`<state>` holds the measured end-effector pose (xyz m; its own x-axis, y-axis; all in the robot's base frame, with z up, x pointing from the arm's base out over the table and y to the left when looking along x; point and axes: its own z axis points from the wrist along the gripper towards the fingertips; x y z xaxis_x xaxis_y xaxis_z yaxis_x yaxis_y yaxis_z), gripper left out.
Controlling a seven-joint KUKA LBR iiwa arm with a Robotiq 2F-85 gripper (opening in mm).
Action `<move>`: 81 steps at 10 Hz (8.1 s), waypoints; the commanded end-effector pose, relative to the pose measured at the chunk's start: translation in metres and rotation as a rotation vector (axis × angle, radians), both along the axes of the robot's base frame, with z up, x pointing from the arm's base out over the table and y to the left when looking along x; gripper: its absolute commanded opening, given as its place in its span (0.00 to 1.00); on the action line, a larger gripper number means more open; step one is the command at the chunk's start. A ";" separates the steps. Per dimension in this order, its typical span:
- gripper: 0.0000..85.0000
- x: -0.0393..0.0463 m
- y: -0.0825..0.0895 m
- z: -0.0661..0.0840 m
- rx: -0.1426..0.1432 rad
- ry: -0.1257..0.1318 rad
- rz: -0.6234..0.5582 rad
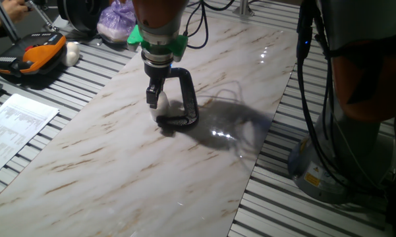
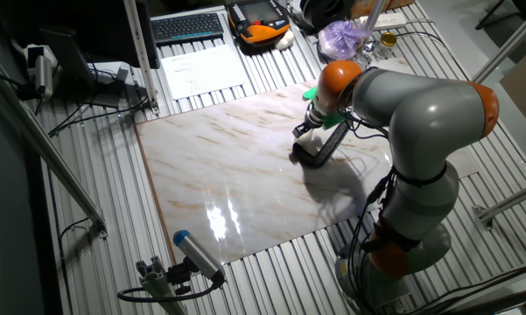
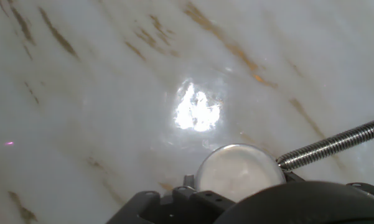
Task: Unscrew the lid from the jar
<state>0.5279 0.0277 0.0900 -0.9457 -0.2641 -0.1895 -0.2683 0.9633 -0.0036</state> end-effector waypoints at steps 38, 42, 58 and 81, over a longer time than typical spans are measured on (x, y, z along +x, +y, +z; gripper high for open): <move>1.00 -0.0015 0.000 0.021 0.141 0.176 -1.752; 1.00 -0.0023 -0.001 0.020 0.148 0.176 -1.792; 1.00 -0.0032 -0.001 0.021 0.154 0.173 -1.856; 0.80 -0.0010 0.000 0.014 0.198 0.180 -1.833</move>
